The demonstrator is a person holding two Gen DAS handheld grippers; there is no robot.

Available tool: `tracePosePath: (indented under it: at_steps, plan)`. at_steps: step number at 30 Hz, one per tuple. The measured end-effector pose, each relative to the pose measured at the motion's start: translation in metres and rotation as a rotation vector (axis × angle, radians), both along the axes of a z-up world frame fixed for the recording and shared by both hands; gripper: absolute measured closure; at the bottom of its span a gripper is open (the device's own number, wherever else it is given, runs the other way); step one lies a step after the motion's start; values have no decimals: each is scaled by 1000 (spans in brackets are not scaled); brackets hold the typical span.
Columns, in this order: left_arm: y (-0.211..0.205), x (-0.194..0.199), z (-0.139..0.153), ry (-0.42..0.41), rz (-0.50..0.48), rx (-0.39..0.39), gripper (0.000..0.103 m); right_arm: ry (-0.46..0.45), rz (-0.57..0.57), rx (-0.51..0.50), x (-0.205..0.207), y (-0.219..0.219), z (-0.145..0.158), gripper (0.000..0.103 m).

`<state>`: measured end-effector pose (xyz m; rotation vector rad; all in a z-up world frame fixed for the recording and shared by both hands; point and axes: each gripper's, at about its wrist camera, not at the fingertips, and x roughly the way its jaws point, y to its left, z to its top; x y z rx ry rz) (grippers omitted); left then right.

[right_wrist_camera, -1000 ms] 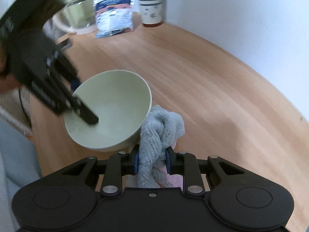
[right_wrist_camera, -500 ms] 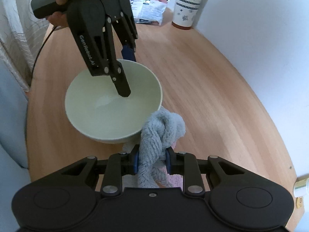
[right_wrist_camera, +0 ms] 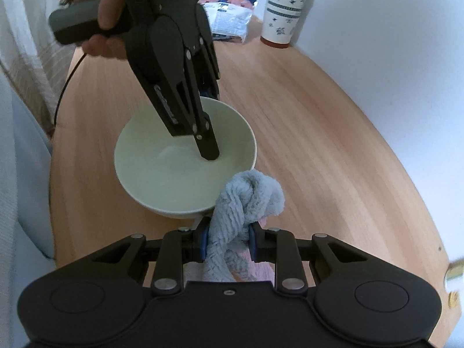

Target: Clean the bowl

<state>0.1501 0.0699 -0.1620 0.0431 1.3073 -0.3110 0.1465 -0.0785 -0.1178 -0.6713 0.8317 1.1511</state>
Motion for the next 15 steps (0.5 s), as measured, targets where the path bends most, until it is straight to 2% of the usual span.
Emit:
tracePosePath:
  at_steps: [11,15]
  plan:
    - [-6,-12,-6,-22,165,6,78,148,-200,113,-39,-13,-11,74]
    - [-3,-23,-7,-22,263,1,78,250,-313,177,-33,-17,-18,74]
